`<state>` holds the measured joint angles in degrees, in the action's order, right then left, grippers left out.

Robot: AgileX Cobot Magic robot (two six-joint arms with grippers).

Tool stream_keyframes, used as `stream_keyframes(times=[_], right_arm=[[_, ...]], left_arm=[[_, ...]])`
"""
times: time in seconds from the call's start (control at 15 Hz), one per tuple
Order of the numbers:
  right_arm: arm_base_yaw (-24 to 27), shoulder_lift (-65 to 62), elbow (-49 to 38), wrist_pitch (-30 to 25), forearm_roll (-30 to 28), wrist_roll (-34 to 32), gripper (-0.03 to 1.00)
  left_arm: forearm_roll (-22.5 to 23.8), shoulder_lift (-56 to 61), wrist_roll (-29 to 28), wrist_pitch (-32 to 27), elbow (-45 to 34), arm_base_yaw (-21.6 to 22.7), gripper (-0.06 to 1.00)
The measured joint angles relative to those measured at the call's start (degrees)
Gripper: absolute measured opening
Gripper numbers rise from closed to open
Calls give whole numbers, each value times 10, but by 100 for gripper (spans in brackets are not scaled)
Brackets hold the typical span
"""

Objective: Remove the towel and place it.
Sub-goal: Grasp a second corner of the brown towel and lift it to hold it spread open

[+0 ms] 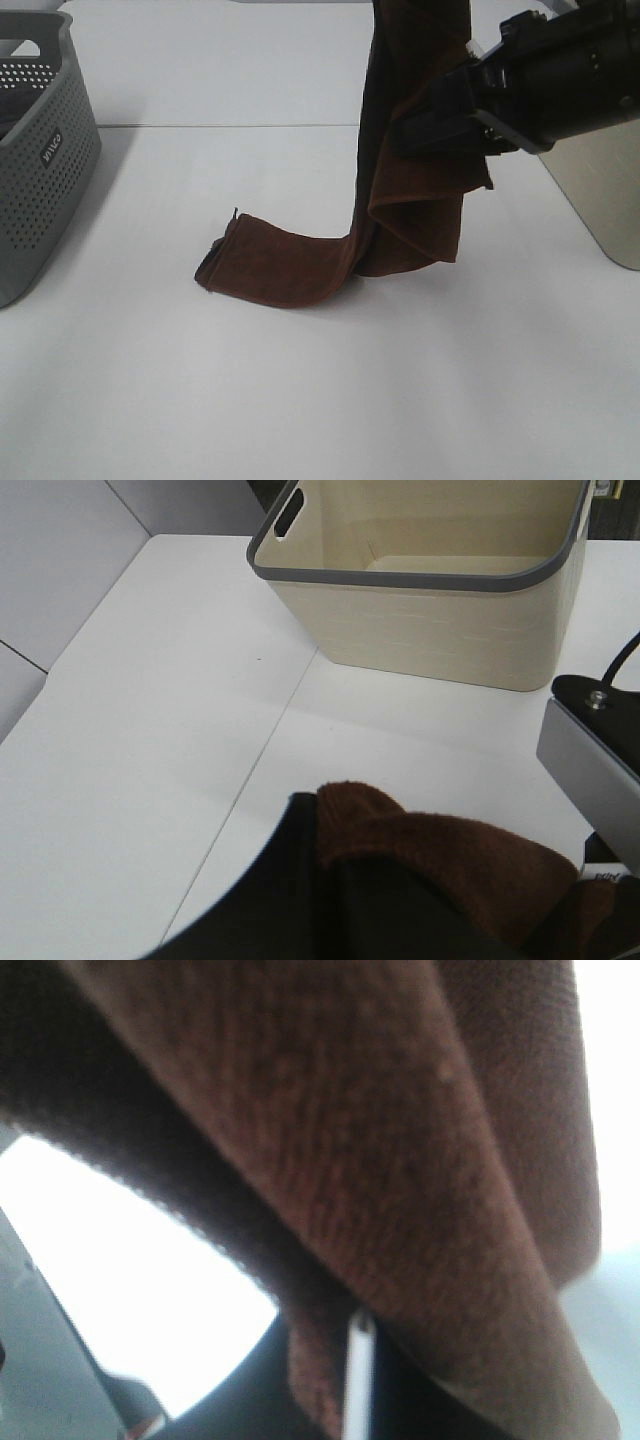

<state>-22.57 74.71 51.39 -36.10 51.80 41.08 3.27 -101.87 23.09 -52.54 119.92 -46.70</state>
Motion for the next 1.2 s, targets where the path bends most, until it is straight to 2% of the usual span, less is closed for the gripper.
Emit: stream_keyframes(times=[0.07,0.13,0.2,0.33,0.47,0.73,0.8,0.87,1.07,1.2], right_arm=[[0,0,20,-27,-51,-40,1],[0,-2,78,-109,-174,-160,1],[0,-2,100,-140,-209,-191,1],[0,-5,180,-247,-304,-269,1],[0,-5,252,-321,-383,-311,1],[0,3,384,-332,-557,-327,1],[0,7,400,-324,-573,-327,1],[0,29,477,-281,-620,-322,1],[0,68,562,-223,-624,-276,1],[0,97,590,-160,-625,-242,1]], left_arm=[[12,0,0,-5,0,0,0],[24,0,0,-13,0,0,0],[40,0,0,-25,0,0,0],[54,0,0,-36,0,0,0],[78,0,-11,-49,0,0,0],[159,0,-55,-46,0,0,0],[171,0,-56,-44,0,0,0],[217,0,-77,-2,0,0,0],[303,0,-143,106,0,7,0],[345,0,-199,191,0,35,0]])
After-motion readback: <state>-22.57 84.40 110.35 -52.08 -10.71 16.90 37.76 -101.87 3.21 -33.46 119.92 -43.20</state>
